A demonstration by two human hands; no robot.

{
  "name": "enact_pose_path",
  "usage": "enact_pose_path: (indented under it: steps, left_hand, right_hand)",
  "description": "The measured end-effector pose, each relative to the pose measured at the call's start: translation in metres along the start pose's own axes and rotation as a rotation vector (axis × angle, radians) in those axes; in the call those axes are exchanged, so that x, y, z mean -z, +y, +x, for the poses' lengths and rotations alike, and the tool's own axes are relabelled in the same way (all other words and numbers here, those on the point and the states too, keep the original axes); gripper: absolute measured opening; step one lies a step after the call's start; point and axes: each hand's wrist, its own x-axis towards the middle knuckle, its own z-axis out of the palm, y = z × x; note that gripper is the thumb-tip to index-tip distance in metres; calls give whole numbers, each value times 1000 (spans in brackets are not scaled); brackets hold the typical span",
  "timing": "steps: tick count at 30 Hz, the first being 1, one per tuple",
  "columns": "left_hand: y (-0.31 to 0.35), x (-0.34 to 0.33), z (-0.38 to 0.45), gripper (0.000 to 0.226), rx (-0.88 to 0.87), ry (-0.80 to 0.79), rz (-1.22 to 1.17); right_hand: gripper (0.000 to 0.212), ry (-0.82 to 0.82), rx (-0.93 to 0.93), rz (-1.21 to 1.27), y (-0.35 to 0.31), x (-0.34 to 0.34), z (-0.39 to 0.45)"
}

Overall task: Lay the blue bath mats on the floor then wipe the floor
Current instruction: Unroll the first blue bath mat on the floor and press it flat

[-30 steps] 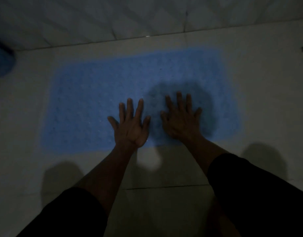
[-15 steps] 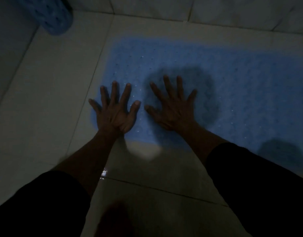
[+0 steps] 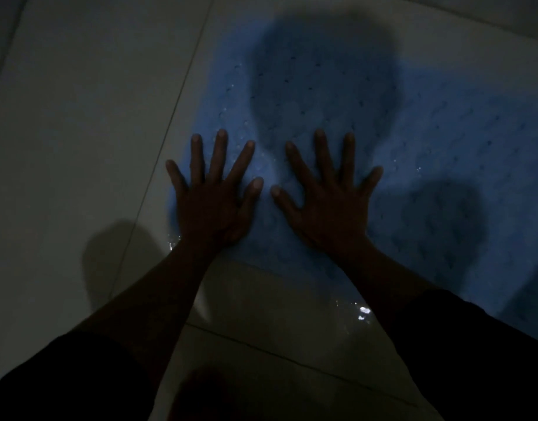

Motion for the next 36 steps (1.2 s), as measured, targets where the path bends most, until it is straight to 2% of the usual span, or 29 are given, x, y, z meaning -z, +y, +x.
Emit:
enact_pose_path:
  steps: [6, 13, 20, 22, 26, 27, 30, 32, 36]
  left_hand:
    - [-1, -2, 2, 66, -4, -7, 67]
    - [-1, 2, 1, 67, 2, -58, 22]
    - [0, 13, 3, 65, 9, -149, -38]
    - [0, 20, 6, 64, 6, -218, -52]
    - [1, 52, 18, 72, -1, -379, -143]
    - [-3, 57, 27, 70, -3, -449, -156]
    - [-21, 81, 62, 63, -4, -608, -258]
    - [-33, 110, 79, 63, 6, -566, -366]
    - [-64, 165, 100, 55, 52, -351, -496]
  right_hand:
    - [74, -44, -22, 11, 0, 2, 3]
    - [74, -44, -22, -4, -1, 5, 2]
    - [75, -156, -32, -3, -4, 26, 7]
    - [72, -221, -50, 5, -6, 40, 13]
    - [77, -491, -124, 72, -15, 65, 45]
    - [72, -537, -139, 92, -22, 80, 54]
    - [60, -549, -169, 149, -48, 127, 75]
    - [60, -472, -135, 130, -66, 149, 89]
    - [62, -388, -20, 83, -100, 180, 126]
